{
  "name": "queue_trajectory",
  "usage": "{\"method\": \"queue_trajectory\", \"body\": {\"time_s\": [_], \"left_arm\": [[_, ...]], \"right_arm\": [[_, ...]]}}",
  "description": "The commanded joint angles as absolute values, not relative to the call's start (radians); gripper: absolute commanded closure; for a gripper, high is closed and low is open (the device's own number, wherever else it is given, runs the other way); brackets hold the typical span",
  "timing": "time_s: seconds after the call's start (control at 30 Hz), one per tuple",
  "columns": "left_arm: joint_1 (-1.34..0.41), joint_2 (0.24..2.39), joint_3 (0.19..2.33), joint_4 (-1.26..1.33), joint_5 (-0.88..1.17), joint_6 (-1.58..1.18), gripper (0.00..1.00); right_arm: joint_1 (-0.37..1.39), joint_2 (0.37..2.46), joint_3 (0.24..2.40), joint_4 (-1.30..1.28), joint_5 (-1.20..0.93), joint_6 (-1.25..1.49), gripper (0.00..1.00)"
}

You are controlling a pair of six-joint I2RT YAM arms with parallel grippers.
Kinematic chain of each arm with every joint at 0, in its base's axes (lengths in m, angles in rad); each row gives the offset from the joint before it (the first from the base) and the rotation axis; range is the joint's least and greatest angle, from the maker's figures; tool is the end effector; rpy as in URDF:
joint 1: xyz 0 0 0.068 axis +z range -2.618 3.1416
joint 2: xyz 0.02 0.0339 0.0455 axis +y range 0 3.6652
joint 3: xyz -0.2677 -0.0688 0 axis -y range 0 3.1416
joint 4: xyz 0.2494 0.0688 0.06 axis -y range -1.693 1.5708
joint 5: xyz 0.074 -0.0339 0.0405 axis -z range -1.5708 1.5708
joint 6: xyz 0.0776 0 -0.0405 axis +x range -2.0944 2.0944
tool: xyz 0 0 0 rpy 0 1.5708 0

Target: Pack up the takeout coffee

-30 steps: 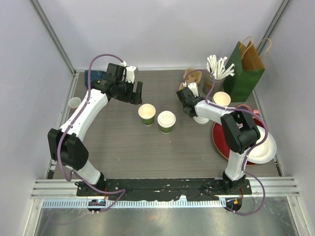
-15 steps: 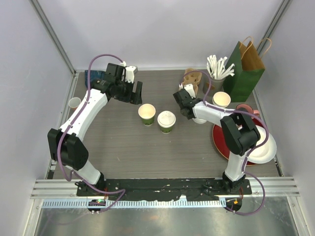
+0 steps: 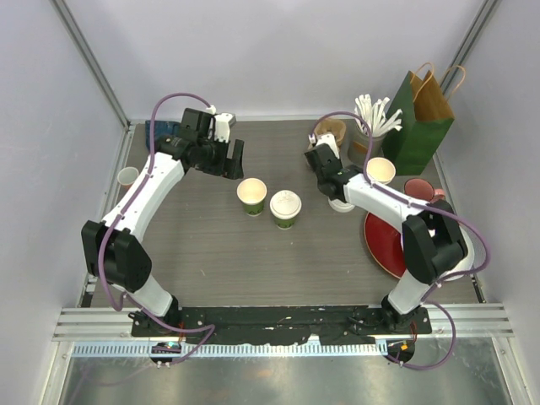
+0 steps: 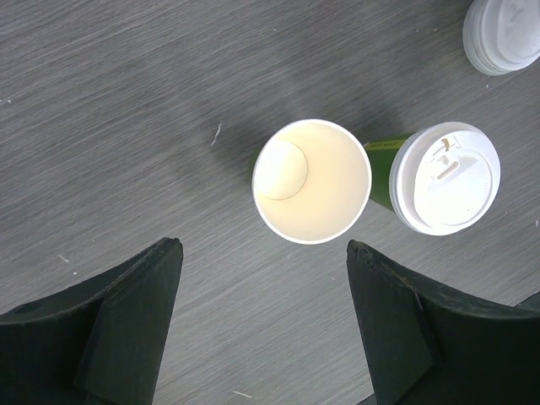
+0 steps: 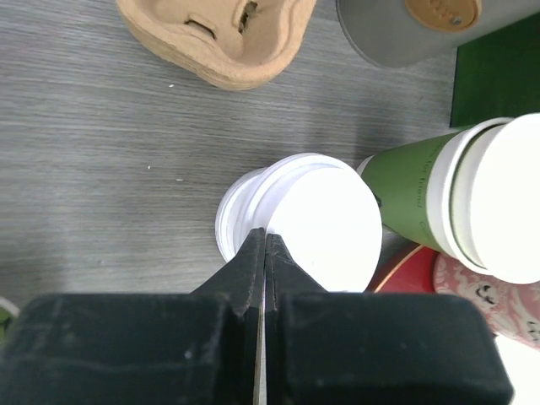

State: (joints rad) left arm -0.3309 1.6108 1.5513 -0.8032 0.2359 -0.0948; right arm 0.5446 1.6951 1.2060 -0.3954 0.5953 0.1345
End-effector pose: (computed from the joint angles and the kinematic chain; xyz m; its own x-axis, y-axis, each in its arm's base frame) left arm 0.3539 -0.1408 0.3125 -0.7587 0.1633 -0.6307 0.3896 0.8896 -0.2383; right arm 0.3554 0.1644 0.2080 -0.6725 -0.2775 -0.6861 -0.0352 0.9380 -0.3449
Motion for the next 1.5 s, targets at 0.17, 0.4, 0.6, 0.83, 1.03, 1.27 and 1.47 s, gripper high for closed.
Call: {"method": "queue_trajectory", "body": {"time_s": [0.17,0.4,0.6,0.83,1.03,1.27,1.47], "left_arm": [[-0.288,1.580,1.536,-0.781,0.275,-0.087,0.18],[-0.212,1.588,1.516,-0.798,0.302,-0.094,0.18],[-0.152,1.565,1.509,-0.799,0.305,-0.091,0.18],[-0.104,1.548,1.493,-0.787,0.299,-0.089,0.18],[-0.098,1.552,1.491,-0.785,0.308,-0.091,0.18],[-0.097,1.560,1.497,-0.788,0.318,-0.095,0.17],[-0.097,1.559,1.500,-0.790,0.318,-0.094,0.17]], "right_arm": [[0.646,1.470,1.290,-0.338,0.459,-0.207,0.99],[0.735,1.486,1.411,-0.296,0.027,-0.392,0.99],[0.836,1.641,1.575,-0.454,-0.152,-0.624,0.99],[0.908,1.816,1.733,-0.595,-0.147,-0.729,0.99],[0.928,1.874,1.732,-0.614,-0.080,-0.741,0.99],[0.928,1.884,1.703,-0.566,-0.043,-0.744,0.99],[0.928,1.868,1.654,-0.479,-0.012,-0.735,0.99]]}}
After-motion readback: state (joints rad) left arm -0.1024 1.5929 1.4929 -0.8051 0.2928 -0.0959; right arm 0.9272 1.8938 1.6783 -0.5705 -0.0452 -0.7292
